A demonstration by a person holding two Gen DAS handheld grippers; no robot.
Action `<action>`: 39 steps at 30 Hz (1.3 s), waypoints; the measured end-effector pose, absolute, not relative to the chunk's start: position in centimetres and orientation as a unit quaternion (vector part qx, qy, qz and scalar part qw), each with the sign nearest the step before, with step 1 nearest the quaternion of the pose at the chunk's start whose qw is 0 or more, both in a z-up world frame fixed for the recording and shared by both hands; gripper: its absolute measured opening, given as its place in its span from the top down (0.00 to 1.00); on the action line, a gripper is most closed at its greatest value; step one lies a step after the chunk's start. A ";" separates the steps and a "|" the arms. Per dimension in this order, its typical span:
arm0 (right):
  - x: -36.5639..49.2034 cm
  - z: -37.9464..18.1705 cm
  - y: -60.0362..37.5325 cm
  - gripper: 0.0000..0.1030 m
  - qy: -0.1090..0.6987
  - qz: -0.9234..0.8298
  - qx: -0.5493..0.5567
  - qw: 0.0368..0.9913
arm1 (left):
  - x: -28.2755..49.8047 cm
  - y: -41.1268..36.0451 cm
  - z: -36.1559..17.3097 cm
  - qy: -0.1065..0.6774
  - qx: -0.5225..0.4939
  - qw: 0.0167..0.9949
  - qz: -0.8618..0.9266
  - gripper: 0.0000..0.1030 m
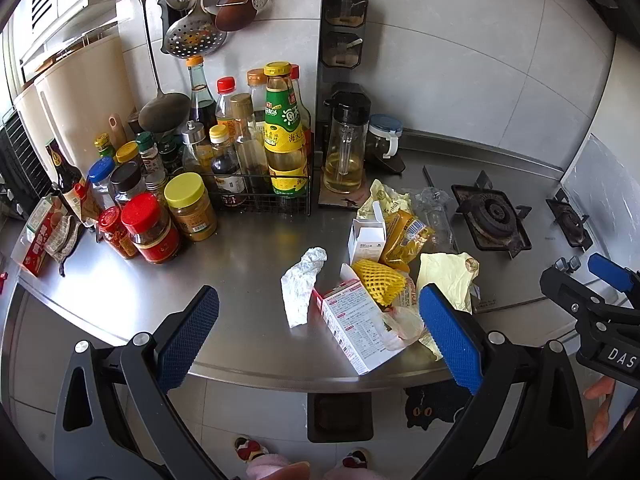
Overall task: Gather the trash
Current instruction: 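Grasp the crumpled yellow paper with the left tool while the right tool grasps the yellow snack wrapper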
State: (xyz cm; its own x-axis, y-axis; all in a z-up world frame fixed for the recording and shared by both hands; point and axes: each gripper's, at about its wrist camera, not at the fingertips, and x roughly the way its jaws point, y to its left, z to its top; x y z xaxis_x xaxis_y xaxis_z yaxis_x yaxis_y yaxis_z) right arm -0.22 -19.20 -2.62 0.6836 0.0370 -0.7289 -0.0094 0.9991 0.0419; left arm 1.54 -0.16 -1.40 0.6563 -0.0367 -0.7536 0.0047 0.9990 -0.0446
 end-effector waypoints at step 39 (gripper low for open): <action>10.7 -16.6 -23.1 0.54 0.534 0.054 0.102 0.838 | 8.1 -8.9 -13.5 0.491 0.046 0.853 -0.172 0.37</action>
